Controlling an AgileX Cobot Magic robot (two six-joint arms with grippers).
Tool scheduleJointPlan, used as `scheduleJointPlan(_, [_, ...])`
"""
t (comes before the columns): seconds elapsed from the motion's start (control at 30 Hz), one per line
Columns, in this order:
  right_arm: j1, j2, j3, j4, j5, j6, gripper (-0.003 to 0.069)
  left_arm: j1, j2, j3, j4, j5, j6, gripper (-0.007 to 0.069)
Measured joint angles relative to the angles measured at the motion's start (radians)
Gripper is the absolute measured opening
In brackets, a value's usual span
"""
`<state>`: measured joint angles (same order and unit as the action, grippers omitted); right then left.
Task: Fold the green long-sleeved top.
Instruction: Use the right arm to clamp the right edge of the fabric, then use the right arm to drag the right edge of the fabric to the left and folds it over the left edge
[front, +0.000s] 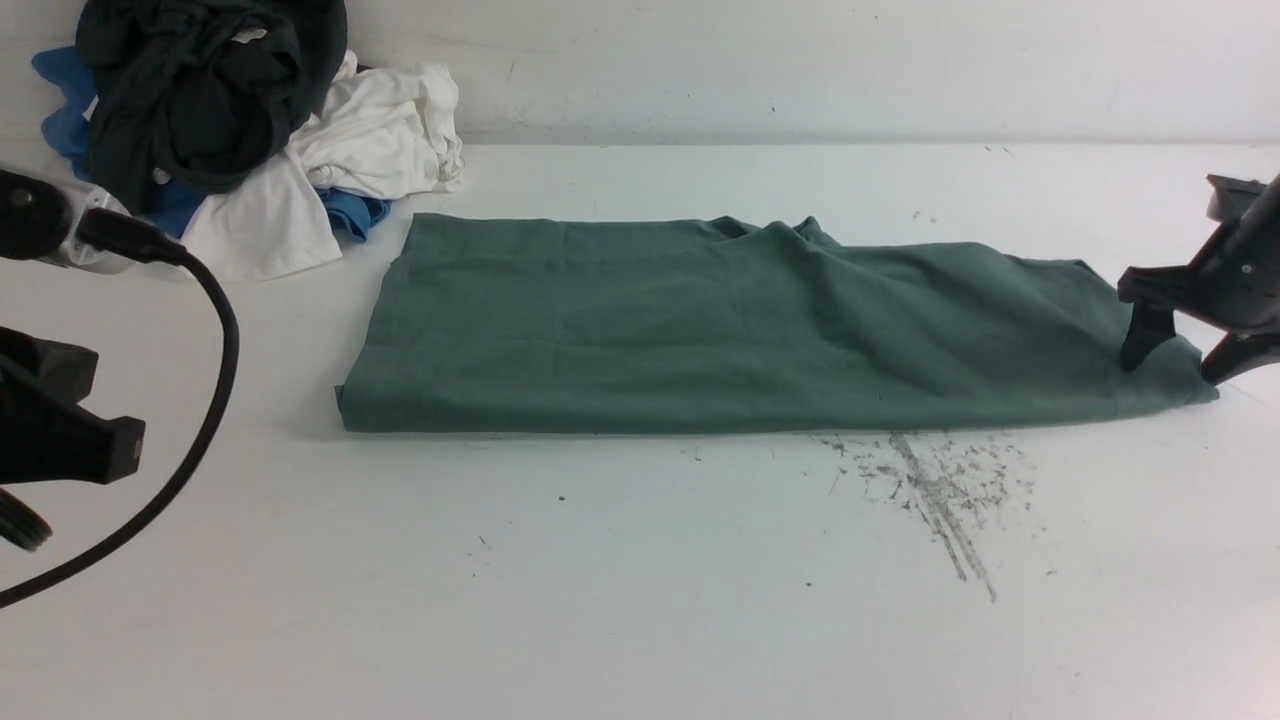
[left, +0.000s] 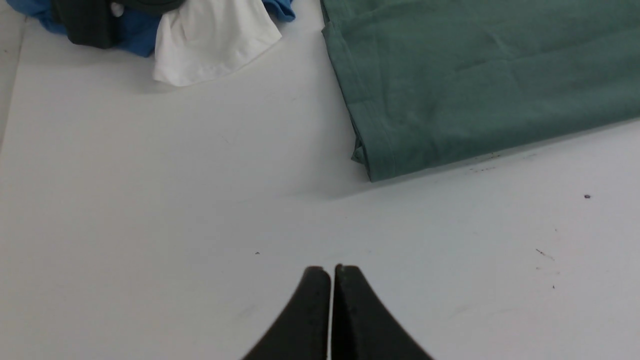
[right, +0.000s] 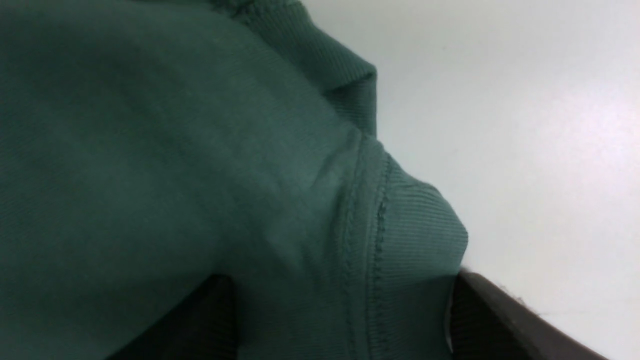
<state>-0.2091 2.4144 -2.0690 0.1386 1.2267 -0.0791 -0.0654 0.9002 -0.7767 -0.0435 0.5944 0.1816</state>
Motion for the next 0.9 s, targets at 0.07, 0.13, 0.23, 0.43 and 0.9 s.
scheduleJointPlan(0.07, [-0.002, 0.002, -0.005, 0.008, 0.000, -0.039, 0.0461, 0.000, 0.000, 0.000, -0.007, 0.000, 0.000, -0.0007])
scheduleJointPlan(0.13, [-0.003, 0.004, -0.010, 0.013, 0.000, -0.071, 0.0402, 0.000, 0.000, 0.000, -0.016, 0.000, 0.000, -0.0007])
scheduleJointPlan(0.23, [-0.006, 0.003, -0.011, 0.019, -0.001, -0.091, 0.0295, 0.000, 0.000, 0.000, -0.040, 0.004, 0.000, -0.0007])
scheduleJointPlan(0.43, [-0.023, -0.041, -0.009, 0.027, 0.007, -0.103, 0.0048, 0.000, -0.025, 0.000, -0.057, 0.021, 0.000, -0.0007])
scheduleJointPlan(0.9, [0.021, -0.380, -0.015, -0.011, 0.020, -0.095, 0.0012, 0.000, -0.083, 0.000, -0.103, 0.032, 0.000, -0.0007])
